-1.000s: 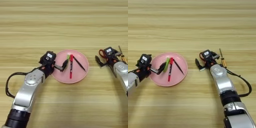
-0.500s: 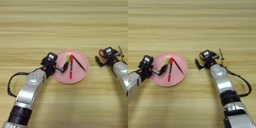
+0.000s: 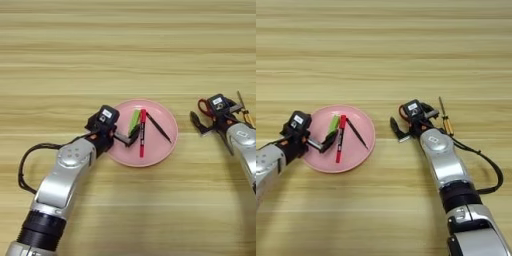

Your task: Move the objects on the table

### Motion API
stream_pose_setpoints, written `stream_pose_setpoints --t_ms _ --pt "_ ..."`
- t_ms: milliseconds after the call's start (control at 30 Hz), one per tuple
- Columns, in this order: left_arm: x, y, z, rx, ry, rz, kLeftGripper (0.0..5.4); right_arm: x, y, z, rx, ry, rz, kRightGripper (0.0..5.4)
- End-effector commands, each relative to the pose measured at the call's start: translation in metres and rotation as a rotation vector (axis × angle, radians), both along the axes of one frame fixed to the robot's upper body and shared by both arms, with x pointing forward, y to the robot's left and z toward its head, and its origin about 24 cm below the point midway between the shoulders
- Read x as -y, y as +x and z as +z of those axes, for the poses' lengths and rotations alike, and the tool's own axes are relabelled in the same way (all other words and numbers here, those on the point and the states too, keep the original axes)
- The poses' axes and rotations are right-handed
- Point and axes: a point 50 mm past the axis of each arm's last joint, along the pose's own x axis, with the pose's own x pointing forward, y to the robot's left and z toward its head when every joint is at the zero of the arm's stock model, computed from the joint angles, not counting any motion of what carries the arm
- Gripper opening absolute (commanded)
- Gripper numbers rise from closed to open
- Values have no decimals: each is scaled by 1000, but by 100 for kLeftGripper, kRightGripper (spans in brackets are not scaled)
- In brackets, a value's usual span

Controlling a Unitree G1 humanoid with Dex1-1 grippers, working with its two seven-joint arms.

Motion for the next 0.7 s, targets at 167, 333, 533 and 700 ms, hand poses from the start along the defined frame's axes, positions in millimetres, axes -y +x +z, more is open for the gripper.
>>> stream_pose_setpoints --t_ms 167,333,533,700 --pt "3 3 -3 -15 19 -16 540 -1 -3 -3 -23 4 0 536" --pt "0 5 -6 -23 40 -7 540 -1 -3 -3 -22 6 0 536" --pt "-5 6 -11 -33 85 12 540 -1 -3 -3 -21 7 1 536" --pt "-8 7 -11 -31 102 23 540 -2 -3 -2 -20 7 0 536"
